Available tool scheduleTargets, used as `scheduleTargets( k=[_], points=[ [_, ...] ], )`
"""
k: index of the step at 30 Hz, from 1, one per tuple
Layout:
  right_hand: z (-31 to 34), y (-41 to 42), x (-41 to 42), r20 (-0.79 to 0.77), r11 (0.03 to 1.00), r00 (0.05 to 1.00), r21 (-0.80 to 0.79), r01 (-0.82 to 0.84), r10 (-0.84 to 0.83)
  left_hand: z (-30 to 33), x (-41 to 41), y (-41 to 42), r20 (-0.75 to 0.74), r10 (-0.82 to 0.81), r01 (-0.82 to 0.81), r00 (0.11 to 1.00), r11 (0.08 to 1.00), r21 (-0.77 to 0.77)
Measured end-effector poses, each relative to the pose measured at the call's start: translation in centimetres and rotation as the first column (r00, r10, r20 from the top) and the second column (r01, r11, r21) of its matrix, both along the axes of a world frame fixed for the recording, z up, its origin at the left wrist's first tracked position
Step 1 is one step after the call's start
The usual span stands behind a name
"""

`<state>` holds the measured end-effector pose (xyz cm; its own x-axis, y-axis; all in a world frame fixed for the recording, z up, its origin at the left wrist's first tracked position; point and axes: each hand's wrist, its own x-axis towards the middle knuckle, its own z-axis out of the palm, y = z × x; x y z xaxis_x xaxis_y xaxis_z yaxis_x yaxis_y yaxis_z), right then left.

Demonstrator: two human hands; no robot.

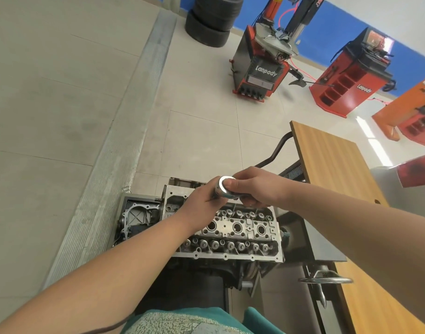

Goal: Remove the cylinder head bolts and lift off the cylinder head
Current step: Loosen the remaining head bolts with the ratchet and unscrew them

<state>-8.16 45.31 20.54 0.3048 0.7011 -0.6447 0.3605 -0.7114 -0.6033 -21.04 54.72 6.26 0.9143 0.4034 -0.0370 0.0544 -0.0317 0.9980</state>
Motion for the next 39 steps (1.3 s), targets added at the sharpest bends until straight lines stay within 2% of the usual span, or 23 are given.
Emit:
scheduleTargets(
  k=[4, 8, 11, 14, 17, 21, 25, 28, 30, 33, 36, 38, 39],
  points=[
    [0.0, 0.3, 0.0, -0.002, 0.999, 0.999, -0.002, 0.033, -0.033, 0.1, 0.1, 0.0, 0.007, 0.037, -0.037, 0.999, 0.999, -0.018],
    [-1.4, -0.6, -1.8, 0.026, 0.976, 0.98, 0.095, 0.195, -0.198, 0.3, 0.7, 0.2, 0.016, 0.066, -0.065, 0.998, 0.997, -0.034],
    [-2.7, -1.2, -3.8, -0.151, 0.898, 0.908, 0.156, 0.412, -0.39, 0.2, 1.1, 0.2, 0.012, 0.085, -0.085, 0.996, 0.996, -0.036],
    [-2.7, -1.2, -4.3, -0.329, 0.829, 0.792, 0.047, 0.557, -0.514, -0.1, 1.4, 0.1, -0.031, 0.091, -0.091, 0.995, 0.996, -0.011],
    [-2.3, -1.1, -3.9, -0.355, 0.812, 0.753, -0.032, 0.583, -0.555, 0.3, 1.5, 0.0, -0.062, 0.085, -0.085, 0.994, 0.996, -0.001],
    [-2.2, -1.6, -3.4, -0.276, 0.833, 0.789, -0.096, 0.545, -0.549, 0.9, 1.3, -0.8, -0.071, 0.045, -0.042, 0.996, 0.999, 0.032],
    [-2.5, -1.9, -3.3, -0.243, 0.852, 0.818, -0.087, 0.517, -0.521, 1.4, 1.0, -1.0, -0.087, 0.056, -0.053, 0.995, 0.998, 0.041],
    [-2.9, -2.0, -3.4, -0.221, 0.87, 0.844, -0.046, 0.491, -0.488, 2.1, 0.4, 0.2, -0.088, -0.114, 0.114, 0.99, 0.994, -0.005],
    [-3.2, -2.3, -3.1, -0.269, 0.882, 0.846, -0.033, 0.47, -0.46, 3.1, -0.3, 1.8, -0.045, -0.269, 0.27, 0.962, 0.963, 0.004],
    [-3.7, -2.9, -2.6, -0.396, 0.886, 0.807, -0.039, 0.462, -0.438, 5.7, -0.1, 4.2, -0.054, -0.383, 0.386, 0.922, 0.901, 0.2],
    [-4.8, -3.4, -2.4, -0.549, 0.866, 0.722, -0.007, 0.5, -0.421, 8.2, 1.3, 4.6, -0.23, -0.491, 0.539, 0.84, 0.713, 0.448],
    [-5.3, -3.7, -2.3, -0.598, 0.837, 0.669, -0.007, 0.547, -0.441, 8.5, 2.2, 4.1, -0.338, -0.481, 0.583, 0.809, 0.583, 0.565],
    [-5.5, -3.9, -2.2, -0.617, 0.837, 0.657, -0.006, 0.547, -0.434, 8.5, 2.6, 4.1, -0.349, -0.462, 0.572, 0.815, 0.549, 0.609]
  ],
)
